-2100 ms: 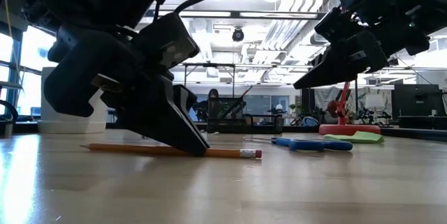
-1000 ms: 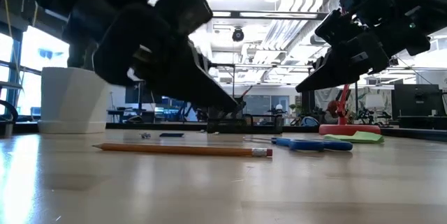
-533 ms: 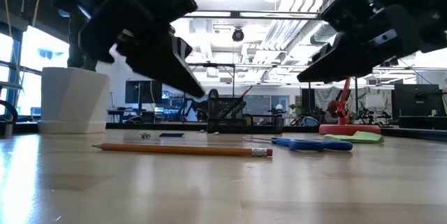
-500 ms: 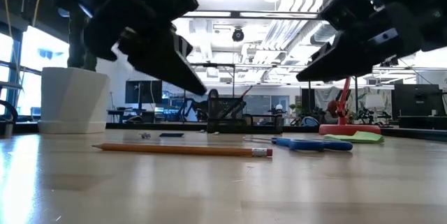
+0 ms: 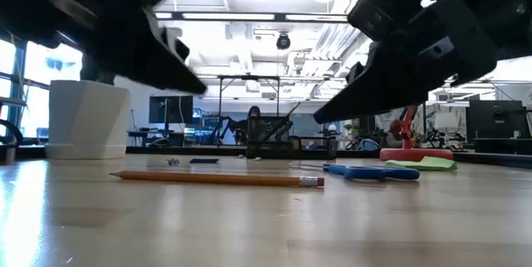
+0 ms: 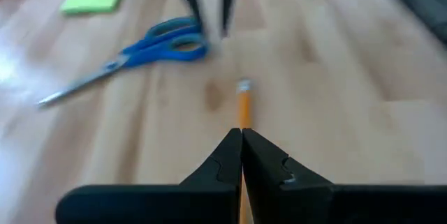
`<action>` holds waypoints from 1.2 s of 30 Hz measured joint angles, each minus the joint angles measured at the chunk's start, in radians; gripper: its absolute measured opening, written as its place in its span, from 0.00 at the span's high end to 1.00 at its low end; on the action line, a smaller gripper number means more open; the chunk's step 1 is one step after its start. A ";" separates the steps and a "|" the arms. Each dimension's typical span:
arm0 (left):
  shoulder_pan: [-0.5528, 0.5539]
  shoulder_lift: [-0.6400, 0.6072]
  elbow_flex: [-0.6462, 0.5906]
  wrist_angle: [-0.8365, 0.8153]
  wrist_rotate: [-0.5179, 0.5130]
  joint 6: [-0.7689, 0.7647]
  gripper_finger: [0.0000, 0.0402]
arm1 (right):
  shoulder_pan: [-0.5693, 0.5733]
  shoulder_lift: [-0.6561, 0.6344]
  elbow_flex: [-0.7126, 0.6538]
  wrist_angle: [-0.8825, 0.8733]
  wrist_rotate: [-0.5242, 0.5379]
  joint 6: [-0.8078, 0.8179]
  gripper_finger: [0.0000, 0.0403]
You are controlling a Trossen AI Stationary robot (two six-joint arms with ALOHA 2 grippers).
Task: Pick and place office supplies into organizer
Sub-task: Put the yellow pencil into the top left section of the desk organizer
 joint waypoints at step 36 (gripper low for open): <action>-0.237 0.008 -0.045 0.103 -0.136 -0.083 0.99 | 0.111 0.262 0.331 -0.279 0.216 0.161 0.79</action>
